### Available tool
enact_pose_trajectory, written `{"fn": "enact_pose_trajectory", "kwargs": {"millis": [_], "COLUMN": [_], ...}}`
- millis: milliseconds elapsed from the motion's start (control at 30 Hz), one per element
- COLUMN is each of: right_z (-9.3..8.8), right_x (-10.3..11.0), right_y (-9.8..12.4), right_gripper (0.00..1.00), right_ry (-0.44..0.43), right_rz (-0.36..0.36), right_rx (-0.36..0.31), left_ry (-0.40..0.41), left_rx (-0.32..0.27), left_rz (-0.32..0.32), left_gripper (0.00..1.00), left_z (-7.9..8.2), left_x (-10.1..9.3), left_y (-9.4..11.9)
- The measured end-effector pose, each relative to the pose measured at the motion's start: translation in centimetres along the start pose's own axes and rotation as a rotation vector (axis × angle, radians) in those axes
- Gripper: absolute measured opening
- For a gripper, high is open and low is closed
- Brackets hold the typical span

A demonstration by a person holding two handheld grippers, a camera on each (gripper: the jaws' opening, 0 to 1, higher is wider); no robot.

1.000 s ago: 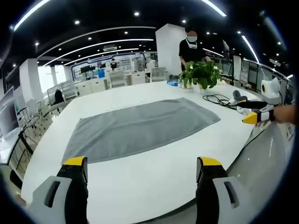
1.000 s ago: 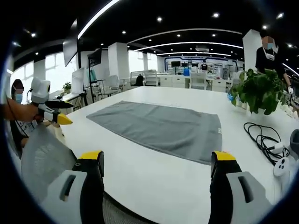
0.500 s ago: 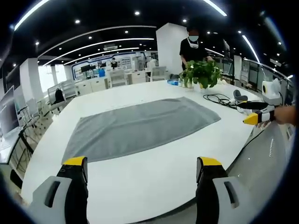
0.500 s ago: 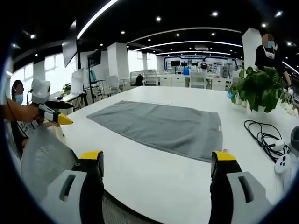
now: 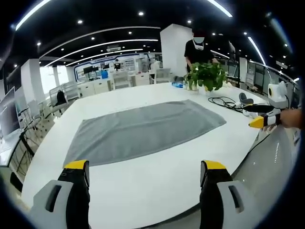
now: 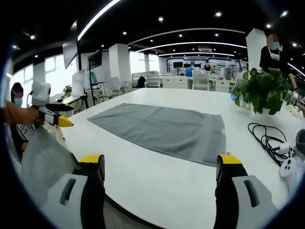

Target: Fold the towel on the table until its edges align and the towel forms a compact rectangular stack.

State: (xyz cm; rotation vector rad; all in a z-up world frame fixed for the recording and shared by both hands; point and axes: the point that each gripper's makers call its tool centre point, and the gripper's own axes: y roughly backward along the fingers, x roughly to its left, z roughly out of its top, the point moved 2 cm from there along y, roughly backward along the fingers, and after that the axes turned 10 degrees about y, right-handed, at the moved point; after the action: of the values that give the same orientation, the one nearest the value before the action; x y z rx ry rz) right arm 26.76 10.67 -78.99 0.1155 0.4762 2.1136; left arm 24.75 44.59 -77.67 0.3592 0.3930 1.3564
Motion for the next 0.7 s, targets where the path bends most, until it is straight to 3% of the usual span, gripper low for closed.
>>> {"fn": "enact_pose_trajectory", "kwargs": {"millis": [700], "right_z": [-0.34], "right_x": [-0.04], "right_y": [0.57], "right_gripper": [0.99], "right_ry": [0.0], "right_rz": [-0.006], "right_rx": [0.007], "left_ry": [-0.008], "left_rx": [0.025], "left_rz": [0.0], "left_gripper": [0.99], "left_z": [-0.5], "left_x": [0.41], "left_y": [-0.45]}}
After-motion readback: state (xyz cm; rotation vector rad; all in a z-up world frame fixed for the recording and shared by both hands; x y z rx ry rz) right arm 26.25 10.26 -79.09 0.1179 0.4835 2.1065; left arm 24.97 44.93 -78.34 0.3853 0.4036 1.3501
